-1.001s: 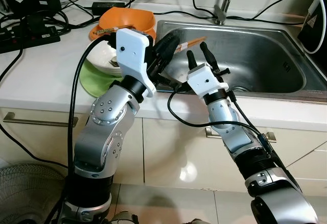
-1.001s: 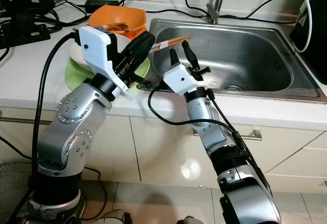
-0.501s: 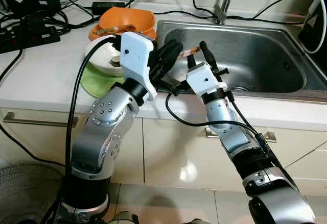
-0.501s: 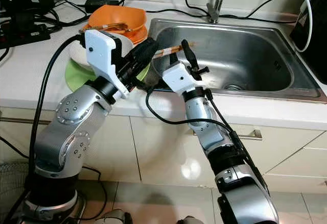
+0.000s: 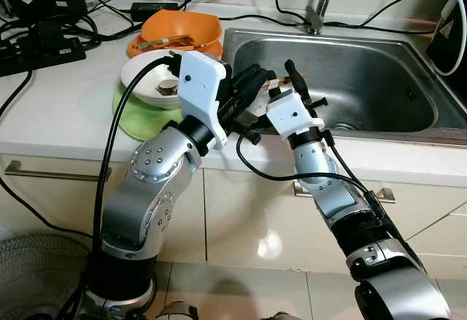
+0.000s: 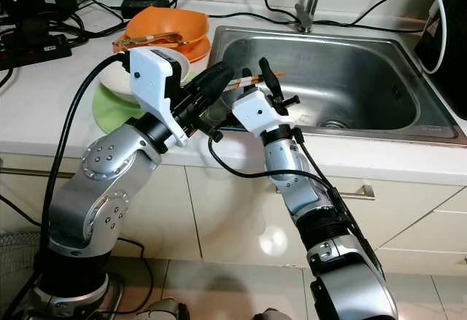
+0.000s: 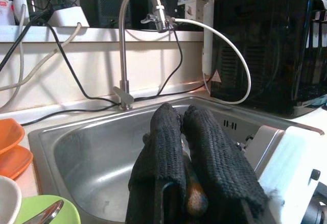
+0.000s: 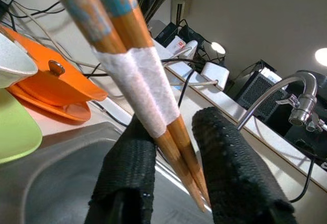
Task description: Kitchen organization
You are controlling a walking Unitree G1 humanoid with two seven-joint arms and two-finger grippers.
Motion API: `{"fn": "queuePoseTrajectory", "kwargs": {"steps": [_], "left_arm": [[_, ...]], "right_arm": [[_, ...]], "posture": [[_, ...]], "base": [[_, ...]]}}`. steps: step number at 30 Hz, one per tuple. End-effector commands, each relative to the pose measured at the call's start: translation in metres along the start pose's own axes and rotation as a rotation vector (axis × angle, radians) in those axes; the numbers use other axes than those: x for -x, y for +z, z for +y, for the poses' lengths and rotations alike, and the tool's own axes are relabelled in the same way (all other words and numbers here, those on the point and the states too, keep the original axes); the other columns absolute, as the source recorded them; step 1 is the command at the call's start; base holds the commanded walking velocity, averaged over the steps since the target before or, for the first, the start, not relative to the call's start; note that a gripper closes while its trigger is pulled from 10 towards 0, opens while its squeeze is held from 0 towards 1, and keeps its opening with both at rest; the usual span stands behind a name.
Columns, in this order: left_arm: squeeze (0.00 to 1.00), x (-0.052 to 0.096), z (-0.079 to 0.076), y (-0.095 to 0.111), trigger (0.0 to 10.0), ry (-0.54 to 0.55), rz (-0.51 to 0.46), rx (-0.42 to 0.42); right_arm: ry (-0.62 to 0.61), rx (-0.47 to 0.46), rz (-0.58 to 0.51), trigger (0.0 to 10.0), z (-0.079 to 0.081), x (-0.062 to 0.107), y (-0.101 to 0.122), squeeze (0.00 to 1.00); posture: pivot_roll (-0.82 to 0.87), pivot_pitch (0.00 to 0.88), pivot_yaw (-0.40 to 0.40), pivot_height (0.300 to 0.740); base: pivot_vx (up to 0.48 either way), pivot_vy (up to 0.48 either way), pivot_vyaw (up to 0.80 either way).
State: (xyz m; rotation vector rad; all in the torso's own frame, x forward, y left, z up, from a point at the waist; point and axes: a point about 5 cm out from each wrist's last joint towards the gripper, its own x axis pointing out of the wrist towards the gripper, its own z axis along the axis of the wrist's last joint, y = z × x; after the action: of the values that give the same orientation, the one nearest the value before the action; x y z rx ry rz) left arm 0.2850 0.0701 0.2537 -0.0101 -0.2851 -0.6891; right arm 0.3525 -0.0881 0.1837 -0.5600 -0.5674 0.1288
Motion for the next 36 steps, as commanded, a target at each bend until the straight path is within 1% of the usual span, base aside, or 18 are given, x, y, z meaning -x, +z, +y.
{"fn": "queuePoseTrajectory", "kwargs": {"steps": [1,6,11,12,13,14,16,18,22,24,25,27,28,34,36], "left_arm": [[0.00,-0.001,-0.001,0.002,10.0,0.012,-0.005,-0.023],[0.00,-0.001,0.000,0.005,10.0,0.013,-0.011,-0.024],[0.00,-0.003,0.005,0.008,10.0,0.070,-0.024,0.009],[1.00,-0.003,0.008,0.009,10.0,0.110,-0.047,0.044],[1.00,-0.003,0.008,0.008,10.0,0.120,-0.054,0.060],[1.00,-0.003,0.008,0.008,10.0,0.120,-0.054,0.060],[1.00,-0.002,0.011,0.015,10.0,0.122,-0.093,0.044],[1.00,-0.002,0.012,0.016,10.0,0.121,-0.098,0.045],[1.00,-0.001,0.013,0.021,10.0,0.159,-0.125,0.080],[1.00,-0.001,0.016,0.026,10.0,0.183,-0.156,0.111],[0.71,-0.001,0.018,0.032,10.0,0.196,-0.196,0.132],[0.71,-0.001,0.018,0.035,10.0,0.200,-0.215,0.137],[0.00,0.001,0.023,0.040,10.0,0.223,-0.252,0.159],[0.00,0.004,0.027,0.044,10.0,0.237,-0.289,0.191],[0.00,0.007,0.029,0.044,10.0,0.250,-0.282,0.184]], "right_arm": [[-0.004,-0.002,0.013,0.0,-0.001,0.000,-0.002,0.00],[-0.004,-0.006,0.014,0.0,-0.001,0.000,-0.002,0.00],[-0.002,-0.014,0.014,0.0,0.001,0.000,-0.002,0.00],[-0.002,-0.014,0.015,0.0,0.000,0.001,-0.002,0.00],[-0.002,-0.014,0.015,0.0,0.000,0.001,-0.002,0.00],[-0.002,-0.014,0.015,0.0,0.000,0.001,-0.002,0.00],[-0.005,-0.014,0.016,0.0,-0.001,0.000,-0.003,0.00],[-0.006,-0.014,0.016,0.0,-0.001,0.000,-0.003,0.00],[-0.003,-0.015,0.015,0.0,0.000,0.000,-0.003,0.00],[-0.003,-0.016,0.014,0.0,0.000,0.000,-0.002,0.00],[-0.002,-0.017,0.013,0.0,0.000,0.000,-0.002,0.00],[-0.002,-0.017,0.012,0.0,0.000,-0.001,-0.002,0.00],[-0.005,-0.020,0.013,0.0,-0.001,-0.002,-0.002,0.00],[-0.010,-0.021,0.017,0.0,-0.003,-0.003,-0.003,0.00],[-0.041,-0.052,0.047,0.0,-0.009,-0.006,-0.006,0.00]], "posture": [[0.09,0.064,-0.013,0.718],[0.09,0.066,-0.013,0.718],[0.09,0.064,-0.013,0.718],[0.09,0.065,-0.012,0.718],[0.09,0.065,-0.012,0.718],[0.09,0.065,-0.012,0.718],[0.09,0.065,-0.012,0.718],[0.09,0.065,-0.012,0.718],[0.09,0.066,-0.013,0.718],[0.09,0.065,-0.013,0.718],[0.09,0.065,-0.013,0.718],[0.09,0.065,-0.013,0.718],[0.09,0.062,-0.014,0.718],[0.09,0.058,-0.017,0.718],[0.09,0.058,-0.017,0.718]], "base": [[0.000,0.000,0.00],[0.000,0.000,0.00],[0.000,0.000,0.00],[0.000,0.000,0.00],[0.000,0.000,0.00],[0.000,0.000,0.00],[0.000,0.000,0.00],[0.000,0.000,0.00],[0.000,0.000,0.00],[0.000,0.000,0.00],[0.000,0.000,0.00],[0.000,0.000,0.00],[0.000,0.000,0.00],[0.000,0.000,0.00],[0.000,0.000,0.00]]}}
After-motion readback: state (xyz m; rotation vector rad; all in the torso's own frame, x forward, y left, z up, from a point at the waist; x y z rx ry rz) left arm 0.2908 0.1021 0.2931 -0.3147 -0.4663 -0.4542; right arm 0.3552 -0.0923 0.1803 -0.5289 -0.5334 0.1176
